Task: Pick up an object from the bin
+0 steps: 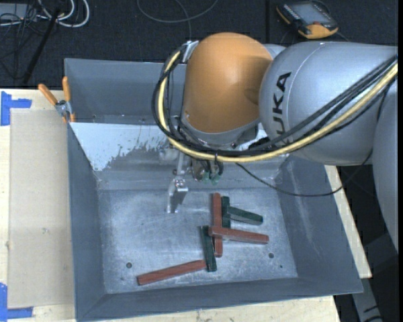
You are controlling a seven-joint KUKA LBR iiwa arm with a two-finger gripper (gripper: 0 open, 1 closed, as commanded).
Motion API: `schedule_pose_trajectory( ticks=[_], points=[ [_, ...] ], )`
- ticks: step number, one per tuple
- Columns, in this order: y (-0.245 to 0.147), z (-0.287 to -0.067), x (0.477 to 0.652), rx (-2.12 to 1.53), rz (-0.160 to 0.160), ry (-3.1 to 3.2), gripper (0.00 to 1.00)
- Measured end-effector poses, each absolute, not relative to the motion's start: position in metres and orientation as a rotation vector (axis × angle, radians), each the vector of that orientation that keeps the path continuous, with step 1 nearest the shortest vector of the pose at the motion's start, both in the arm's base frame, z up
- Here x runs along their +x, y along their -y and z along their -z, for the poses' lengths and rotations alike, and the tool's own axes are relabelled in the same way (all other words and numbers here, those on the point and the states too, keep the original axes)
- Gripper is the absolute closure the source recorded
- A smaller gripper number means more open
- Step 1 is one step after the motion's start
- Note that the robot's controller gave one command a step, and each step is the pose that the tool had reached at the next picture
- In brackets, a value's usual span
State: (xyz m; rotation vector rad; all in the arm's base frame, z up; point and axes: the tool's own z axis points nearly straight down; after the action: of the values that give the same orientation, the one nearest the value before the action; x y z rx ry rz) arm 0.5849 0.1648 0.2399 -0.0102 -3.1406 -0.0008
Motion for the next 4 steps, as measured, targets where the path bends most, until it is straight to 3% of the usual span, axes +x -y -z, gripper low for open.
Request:
schedule_pose_trajectory(
  ticks=[1, 2, 3, 4],
  points=[
    [-0.165, -0.24, 0.585, -0.01, 0.001, 3.141, 0.0],
    [-0.153, -0.189, 0.579, 0.026, 0.002, 3.146, 0.0],
    [-0.108, -0.126, 0.559, 0.263, 0.001, 3.131, 0.0],
    [-0.102, -0.109, 0.526, 0.051, -0.004, 3.135, 0.0]
  ],
)
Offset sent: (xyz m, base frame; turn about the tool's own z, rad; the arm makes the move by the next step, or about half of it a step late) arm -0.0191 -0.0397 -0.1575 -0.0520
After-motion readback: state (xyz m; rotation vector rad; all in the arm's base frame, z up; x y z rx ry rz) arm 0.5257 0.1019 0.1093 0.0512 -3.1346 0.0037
